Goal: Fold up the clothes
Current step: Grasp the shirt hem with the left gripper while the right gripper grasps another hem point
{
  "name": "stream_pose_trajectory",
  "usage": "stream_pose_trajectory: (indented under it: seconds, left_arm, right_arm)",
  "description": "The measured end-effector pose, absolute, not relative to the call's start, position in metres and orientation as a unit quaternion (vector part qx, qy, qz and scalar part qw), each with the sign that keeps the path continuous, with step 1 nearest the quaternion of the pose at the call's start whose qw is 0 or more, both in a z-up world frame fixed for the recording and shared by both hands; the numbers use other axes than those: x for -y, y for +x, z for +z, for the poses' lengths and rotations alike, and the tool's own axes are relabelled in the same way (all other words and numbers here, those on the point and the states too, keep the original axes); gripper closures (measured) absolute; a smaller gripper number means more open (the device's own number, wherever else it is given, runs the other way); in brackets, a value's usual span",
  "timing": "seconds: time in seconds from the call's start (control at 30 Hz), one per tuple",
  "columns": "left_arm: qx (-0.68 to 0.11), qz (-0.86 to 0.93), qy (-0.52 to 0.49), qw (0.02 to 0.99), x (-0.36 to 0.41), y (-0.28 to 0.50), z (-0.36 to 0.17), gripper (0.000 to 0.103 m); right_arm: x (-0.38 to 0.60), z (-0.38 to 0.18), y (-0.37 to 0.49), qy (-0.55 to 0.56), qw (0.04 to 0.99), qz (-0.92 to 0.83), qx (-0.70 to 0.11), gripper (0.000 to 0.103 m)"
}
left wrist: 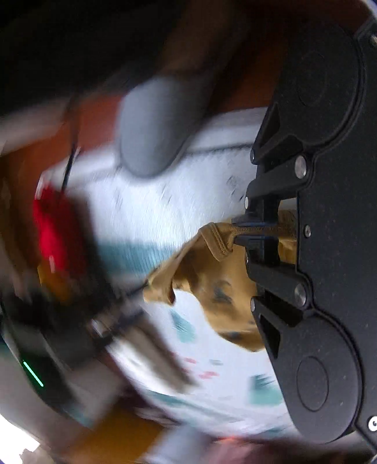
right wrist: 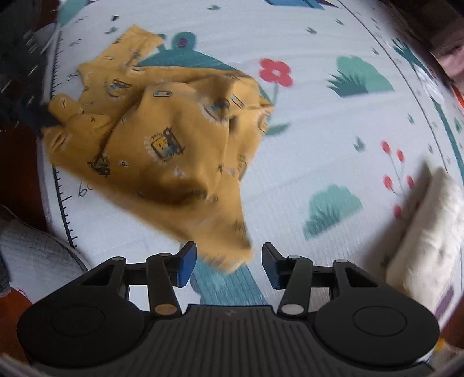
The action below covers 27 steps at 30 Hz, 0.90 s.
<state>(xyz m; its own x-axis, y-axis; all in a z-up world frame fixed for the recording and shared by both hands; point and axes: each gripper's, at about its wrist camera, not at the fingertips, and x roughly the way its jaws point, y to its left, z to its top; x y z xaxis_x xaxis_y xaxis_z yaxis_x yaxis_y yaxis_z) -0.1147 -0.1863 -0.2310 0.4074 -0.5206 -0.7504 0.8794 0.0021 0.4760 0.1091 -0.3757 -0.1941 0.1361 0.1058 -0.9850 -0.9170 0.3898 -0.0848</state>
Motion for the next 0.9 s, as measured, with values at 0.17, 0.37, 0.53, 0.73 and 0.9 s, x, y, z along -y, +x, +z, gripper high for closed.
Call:
stream_pose_trajectory:
  seconds: [0.17,0.37,0.53,0.73,0.9]
  left_arm:
    - [-0.192,-0.511,0.505,0.669,0.178,-0.130,-0.246,0.099]
    - [-0.224,-0.489,0.477,0.695,0.174,-0.112,-0.244,0.099]
    - [-0.256,-0.474,0.436,0.721,0.173,-0.096,-0.241,0.099]
    - [-0.279,-0.469,0.419,0.726,0.172,-0.094,-0.243,0.099]
    - [-0.292,-0.466,0.409,0.728,0.170,-0.095,-0.243,0.099]
  right_arm:
    - [0.365,-0.208,0.102,-0.385,0.605,0.445,-0.537,0.057]
    - [0.360,-0.212,0.090,-0.345,0.569,0.478,-0.574,0.057]
    - [0.369,-0.199,0.078,-0.349,0.557,0.474,-0.586,0.054]
    - [0.372,-0.204,0.057,-0.397,0.557,0.476,-0.553,0.049]
    - [0.366,-0.226,0.027,-0.460,0.532,0.495,-0.510,0.058]
